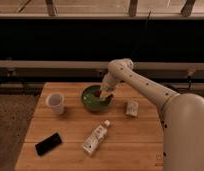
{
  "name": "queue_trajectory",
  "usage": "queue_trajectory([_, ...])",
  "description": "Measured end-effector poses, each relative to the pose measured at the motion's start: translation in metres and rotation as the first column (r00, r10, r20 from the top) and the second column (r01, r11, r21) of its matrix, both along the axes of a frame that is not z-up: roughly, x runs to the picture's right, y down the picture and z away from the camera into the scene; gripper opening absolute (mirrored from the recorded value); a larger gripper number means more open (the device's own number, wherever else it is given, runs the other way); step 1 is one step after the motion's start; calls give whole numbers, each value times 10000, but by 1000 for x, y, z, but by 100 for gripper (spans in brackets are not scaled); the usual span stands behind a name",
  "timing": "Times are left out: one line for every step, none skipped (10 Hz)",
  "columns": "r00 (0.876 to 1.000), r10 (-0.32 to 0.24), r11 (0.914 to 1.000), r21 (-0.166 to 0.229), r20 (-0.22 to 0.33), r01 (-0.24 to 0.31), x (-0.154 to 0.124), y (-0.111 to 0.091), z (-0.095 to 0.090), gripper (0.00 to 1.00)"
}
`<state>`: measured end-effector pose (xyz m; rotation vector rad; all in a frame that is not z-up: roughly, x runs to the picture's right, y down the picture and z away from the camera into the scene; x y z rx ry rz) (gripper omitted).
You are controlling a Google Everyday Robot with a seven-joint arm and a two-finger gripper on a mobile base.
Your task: Place the pepper in the ceramic bowl
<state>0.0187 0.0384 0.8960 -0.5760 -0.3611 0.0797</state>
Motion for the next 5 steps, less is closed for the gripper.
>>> queue_trajectory([10000,-10,10000,13,2,10,0,0,0,54])
queue_trajectory([10000,-8,10000,29,-6,8,0,0,1,54])
queue_trajectory([10000,-3,10000,36,-13,3,0,0,1,54])
queue_trajectory([10000,0,10000,37,-17,0,1,1,1,54])
queue_trajectory([10000,5,10000,43,-31,-5,1,1,2,54])
